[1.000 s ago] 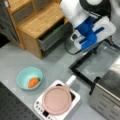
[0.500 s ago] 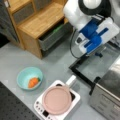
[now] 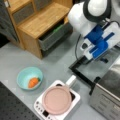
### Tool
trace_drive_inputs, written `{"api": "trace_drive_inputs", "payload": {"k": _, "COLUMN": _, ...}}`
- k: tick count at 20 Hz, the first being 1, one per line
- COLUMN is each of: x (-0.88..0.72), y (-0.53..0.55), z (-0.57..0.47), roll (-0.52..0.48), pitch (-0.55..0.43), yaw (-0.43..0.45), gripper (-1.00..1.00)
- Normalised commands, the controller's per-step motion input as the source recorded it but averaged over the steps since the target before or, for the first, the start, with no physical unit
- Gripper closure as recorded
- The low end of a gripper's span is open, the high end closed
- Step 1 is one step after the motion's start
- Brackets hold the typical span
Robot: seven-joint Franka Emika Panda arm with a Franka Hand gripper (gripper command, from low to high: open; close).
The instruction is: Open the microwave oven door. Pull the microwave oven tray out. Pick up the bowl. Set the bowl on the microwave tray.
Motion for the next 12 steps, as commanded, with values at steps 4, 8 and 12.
{"api": "trace_drive_inputs", "payload": {"k": 4, "x": 0.26, "y": -0.04, "z": -0.18, "roll": 0.135, "pitch": -0.139, "yaw": 0.097, "gripper": -1.00}}
{"api": "trace_drive_inputs", "payload": {"k": 8, "x": 0.18, "y": -0.02, "z": -0.19, "roll": 0.188, "pitch": -0.111, "yaw": 0.084, "gripper": -1.00}}
{"api": "trace_drive_inputs", "payload": {"k": 12, "x": 0.13, "y": 0.10, "z": -0.17, "roll": 0.254, "pitch": -0.081, "yaw": 0.028, "gripper": -1.00}}
